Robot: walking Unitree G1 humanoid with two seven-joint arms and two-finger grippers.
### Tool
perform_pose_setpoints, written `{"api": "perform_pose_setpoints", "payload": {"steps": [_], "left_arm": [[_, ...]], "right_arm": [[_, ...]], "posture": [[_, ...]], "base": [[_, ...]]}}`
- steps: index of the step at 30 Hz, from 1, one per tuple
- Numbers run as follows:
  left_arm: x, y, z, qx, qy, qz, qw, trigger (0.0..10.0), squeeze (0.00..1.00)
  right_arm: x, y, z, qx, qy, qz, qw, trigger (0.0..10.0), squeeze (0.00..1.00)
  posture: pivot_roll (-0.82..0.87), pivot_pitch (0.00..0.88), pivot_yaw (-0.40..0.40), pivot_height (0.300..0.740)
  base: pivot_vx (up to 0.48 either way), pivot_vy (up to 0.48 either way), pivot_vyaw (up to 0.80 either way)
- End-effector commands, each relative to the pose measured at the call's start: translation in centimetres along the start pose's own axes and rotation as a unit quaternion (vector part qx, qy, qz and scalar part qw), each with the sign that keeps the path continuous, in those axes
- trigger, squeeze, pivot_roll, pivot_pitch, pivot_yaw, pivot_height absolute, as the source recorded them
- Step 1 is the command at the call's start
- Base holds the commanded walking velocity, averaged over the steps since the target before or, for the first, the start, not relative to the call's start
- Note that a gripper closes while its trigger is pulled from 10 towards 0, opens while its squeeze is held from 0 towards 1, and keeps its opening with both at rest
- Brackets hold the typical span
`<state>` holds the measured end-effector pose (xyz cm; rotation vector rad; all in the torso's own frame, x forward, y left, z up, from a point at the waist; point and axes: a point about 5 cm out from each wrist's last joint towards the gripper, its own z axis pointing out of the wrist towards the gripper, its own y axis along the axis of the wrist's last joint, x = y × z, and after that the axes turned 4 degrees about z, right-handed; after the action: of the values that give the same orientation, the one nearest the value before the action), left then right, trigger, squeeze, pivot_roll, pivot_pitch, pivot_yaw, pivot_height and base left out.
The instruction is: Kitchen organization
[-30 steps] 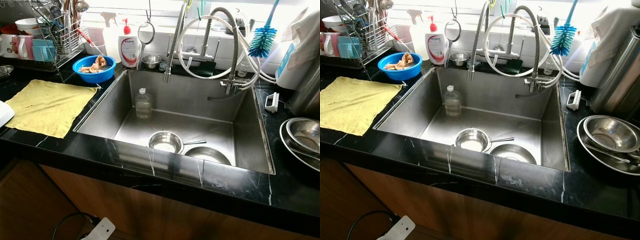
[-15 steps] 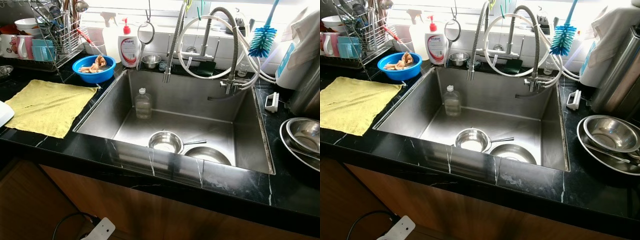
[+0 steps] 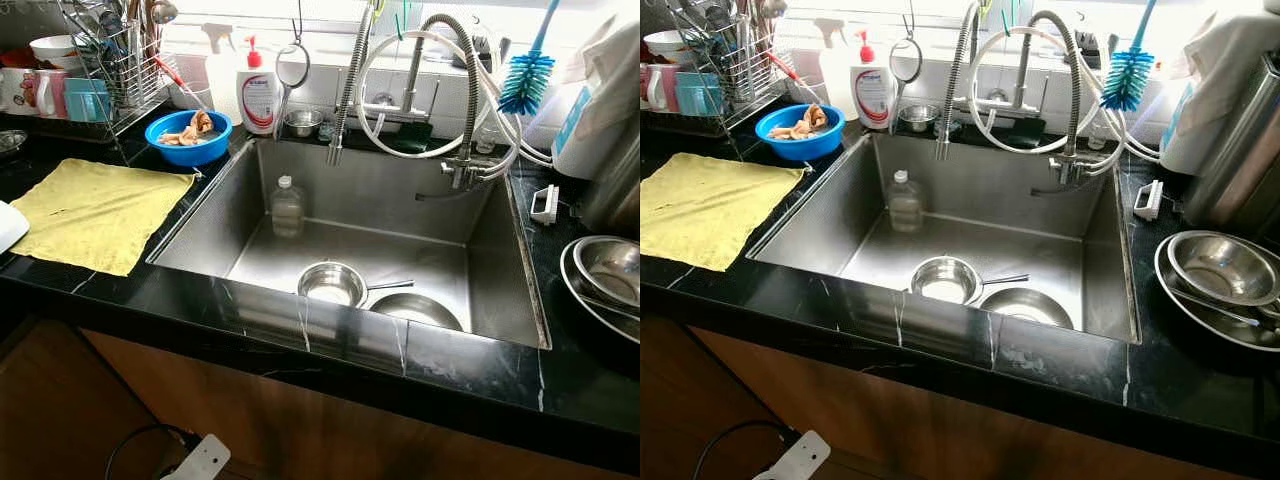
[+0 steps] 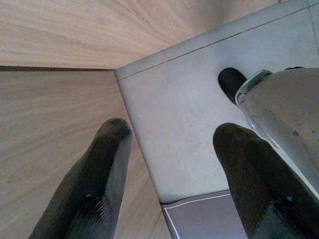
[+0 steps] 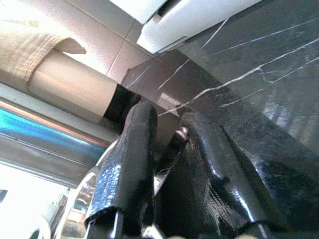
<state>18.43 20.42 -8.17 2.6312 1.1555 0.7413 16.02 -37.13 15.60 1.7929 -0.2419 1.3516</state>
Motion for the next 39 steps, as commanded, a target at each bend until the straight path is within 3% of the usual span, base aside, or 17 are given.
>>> {"api": "perform_pose_setpoints", "payload": {"steps": [1, 19, 27, 31, 39], "left_arm": [[0.3, 0.0, 0.0, 0.0, 0.005, -0.004, 1.0, 10.0, 0.0], [0.4, 0.0, 0.0, 0.0, 0.01, -0.003, 1.0, 10.0, 0.0], [0.4, 0.0, 0.0, -0.001, 0.011, -0.002, 1.0, 10.0, 0.0], [0.4, 0.0, 0.0, -0.001, 0.01, -0.002, 1.0, 10.0, 0.0], [0.3, 0.1, 0.0, -0.003, 0.011, -0.006, 1.0, 10.0, 0.0]], "right_arm": [[-0.1, -0.1, 0.0, 0.001, -0.005, -0.005, 1.0, 0.0, 0.0], [0.8, -0.4, 0.1, 0.005, 0.014, 0.003, 1.0, 0.0, 0.0], [3.5, -1.3, -0.1, 0.029, 0.07, 0.005, 0.997, 0.0, 0.0], [5.6, -1.9, -0.5, 0.046, 0.108, 0.011, 0.993, 0.0, 0.0], [8.0, -2.5, -0.8, 0.062, 0.142, 0.014, 0.988, 0.0, 0.0]], "posture": [[-0.04, 0.0, -0.025, 0.74], [-0.04, 0.0, -0.024, 0.74], [-0.04, 0.0, -0.022, 0.74], [-0.04, 0.0, -0.021, 0.74], [-0.04, 0.0, -0.027, 0.74]], "base": [[0.0, 0.0, 0.0], [0.0, 0.0, 0.0], [0.0, 0.0, 0.0], [0.0, 0.0, 0.0], [0.0, 0.0, 0.0]]}}
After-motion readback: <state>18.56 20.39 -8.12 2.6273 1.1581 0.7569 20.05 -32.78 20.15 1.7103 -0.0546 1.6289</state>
